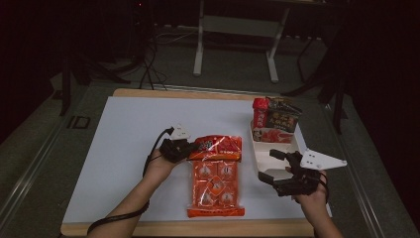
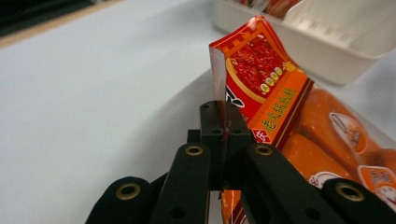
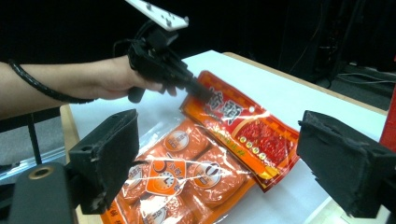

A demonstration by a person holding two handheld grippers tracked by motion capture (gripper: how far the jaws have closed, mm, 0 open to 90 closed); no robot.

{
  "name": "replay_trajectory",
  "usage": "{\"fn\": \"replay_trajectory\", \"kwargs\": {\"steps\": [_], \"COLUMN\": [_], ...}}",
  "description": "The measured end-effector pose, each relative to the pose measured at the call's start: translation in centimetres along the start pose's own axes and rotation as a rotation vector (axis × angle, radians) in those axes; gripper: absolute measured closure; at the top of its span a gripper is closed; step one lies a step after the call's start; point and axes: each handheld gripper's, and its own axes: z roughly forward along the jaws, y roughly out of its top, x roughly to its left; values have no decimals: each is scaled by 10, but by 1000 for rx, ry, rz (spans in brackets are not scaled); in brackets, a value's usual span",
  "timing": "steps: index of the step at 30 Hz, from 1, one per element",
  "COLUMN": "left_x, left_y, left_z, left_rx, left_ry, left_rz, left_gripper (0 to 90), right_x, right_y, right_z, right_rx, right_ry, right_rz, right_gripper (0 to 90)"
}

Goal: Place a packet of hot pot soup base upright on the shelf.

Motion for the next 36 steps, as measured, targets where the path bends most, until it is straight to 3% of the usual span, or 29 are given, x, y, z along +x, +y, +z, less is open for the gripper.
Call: {"fn": "replay_trajectory", "kwargs": {"steps": [2, 3, 5, 6, 15, 20, 28, 36], "left_x": [-2, -4, -7, -8, -19, -29, -38, -40], "left_y": [3, 4, 6, 7, 13, 17, 22, 18], "left_z": [-5, -8, -13, -16, -37, -49, -58, -65], "left_rx": [-20, -28, -42, -51, -130, -179, -249, -319], "left_ry": [-10, -7, -17, -15, -64, -93, -165, -251], "left_rz": [7, 18, 31, 41, 68, 133, 176, 213], "left_gripper": [900, 900, 900, 900, 900, 900, 900, 900], "right_x": [0, -1, -1, -1, -3, -7, -15, -23], "right_y": [0, 0, 1, 1, 2, 4, 5, 2], "right_z": [0, 0, -1, -1, 5, 9, 21, 36], "right_rx": [2, -3, -15, -13, 21, 12, 16, 27], "right_ry": [-13, 4, -21, -6, -18, -24, -49, -13], "right_rz": [0, 4, 11, 12, 22, 31, 34, 76], "right_gripper": [111, 108, 108, 107, 133, 140, 143, 225]}}
